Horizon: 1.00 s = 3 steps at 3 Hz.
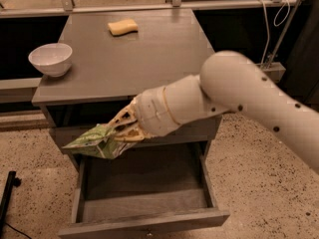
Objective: Pick green jalapeno chip bag from middle drawer and place on counter
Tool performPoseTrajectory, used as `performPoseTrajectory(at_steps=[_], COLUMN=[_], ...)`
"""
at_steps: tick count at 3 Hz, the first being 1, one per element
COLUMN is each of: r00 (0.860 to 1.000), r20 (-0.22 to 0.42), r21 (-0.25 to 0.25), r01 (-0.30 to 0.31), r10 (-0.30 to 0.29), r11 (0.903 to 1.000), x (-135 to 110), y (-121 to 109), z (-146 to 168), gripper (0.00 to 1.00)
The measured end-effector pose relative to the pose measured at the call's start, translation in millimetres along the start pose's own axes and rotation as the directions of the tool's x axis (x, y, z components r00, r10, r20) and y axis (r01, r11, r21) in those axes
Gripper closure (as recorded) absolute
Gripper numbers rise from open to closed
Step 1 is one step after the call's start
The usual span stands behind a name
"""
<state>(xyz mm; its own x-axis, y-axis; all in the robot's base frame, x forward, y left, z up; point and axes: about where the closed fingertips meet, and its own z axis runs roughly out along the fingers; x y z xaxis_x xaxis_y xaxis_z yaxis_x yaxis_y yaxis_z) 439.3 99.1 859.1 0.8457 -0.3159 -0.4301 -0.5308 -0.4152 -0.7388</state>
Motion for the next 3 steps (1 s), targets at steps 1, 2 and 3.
performPoseTrajectory(at_steps=[1, 2, 3], r00=[0.992, 0.968, 0.927], r20=[-0.045, -0.138, -0.235], r21=[-0.054, 0.018, 0.084], r01=[0.113, 0.215, 0.319], r10=[-0.116, -0.211, -0.293], r11=[0.9921, 0.9764, 0.9439], x=[6.1, 26.6, 59.1], y=[-43.8, -94.5, -133.8], z=[-39.8, -92.6, -117.3], gripper=[1.00, 1.00, 1.00])
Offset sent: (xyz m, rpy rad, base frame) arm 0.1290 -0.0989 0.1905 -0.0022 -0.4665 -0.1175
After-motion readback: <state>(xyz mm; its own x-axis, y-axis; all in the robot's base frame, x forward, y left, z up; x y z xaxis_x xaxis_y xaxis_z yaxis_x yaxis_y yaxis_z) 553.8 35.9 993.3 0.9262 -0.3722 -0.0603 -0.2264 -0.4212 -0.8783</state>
